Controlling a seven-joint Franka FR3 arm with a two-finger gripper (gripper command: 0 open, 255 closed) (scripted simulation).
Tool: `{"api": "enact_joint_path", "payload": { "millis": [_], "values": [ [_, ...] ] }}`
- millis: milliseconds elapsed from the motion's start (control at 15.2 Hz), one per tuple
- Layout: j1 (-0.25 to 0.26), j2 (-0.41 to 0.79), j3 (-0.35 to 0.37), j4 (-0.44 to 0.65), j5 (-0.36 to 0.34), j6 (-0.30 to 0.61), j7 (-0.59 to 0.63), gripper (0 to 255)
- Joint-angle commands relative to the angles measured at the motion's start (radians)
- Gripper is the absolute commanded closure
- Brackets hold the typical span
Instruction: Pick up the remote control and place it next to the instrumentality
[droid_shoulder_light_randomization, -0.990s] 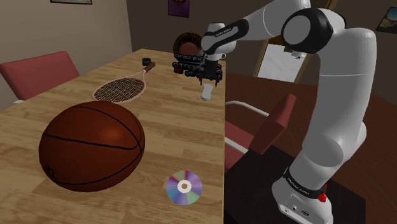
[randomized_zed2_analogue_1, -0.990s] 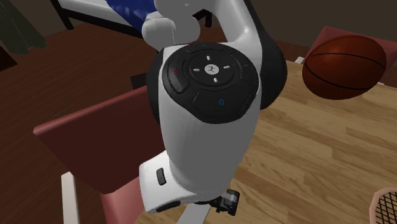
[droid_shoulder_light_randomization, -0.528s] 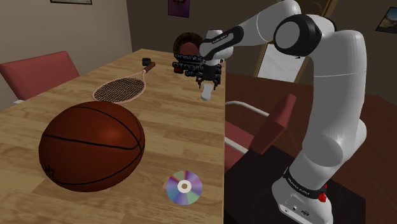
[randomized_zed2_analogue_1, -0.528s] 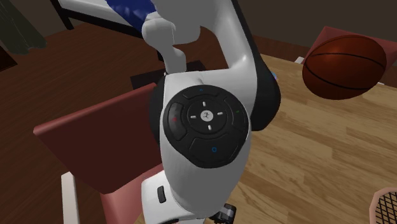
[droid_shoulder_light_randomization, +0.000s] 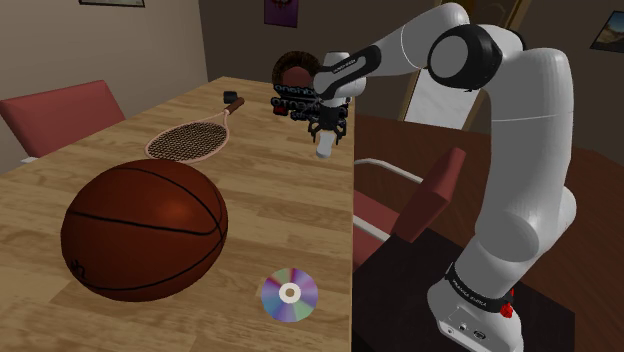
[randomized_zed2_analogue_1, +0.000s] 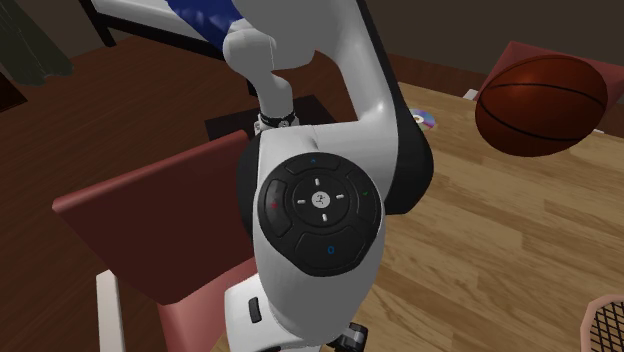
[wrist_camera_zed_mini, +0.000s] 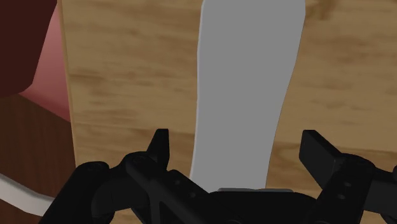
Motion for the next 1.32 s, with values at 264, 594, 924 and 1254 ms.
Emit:
{"api": "enact_joint_path", "payload": {
  "millis": [264,594,924,1254],
  "values": [
    [0.000,0.000,0.000,0.000,0.000,0.000,0.000,255],
    [0.000,0.000,0.000,0.000,0.000,0.000,0.000,255],
    [0.000,-0.023,-0.001,0.021,-0.001,-0.044,0.000,255],
    [0.001,-0.048,-0.001,0.053,-0.002,-0.100,0.000,255]
  ]
}}
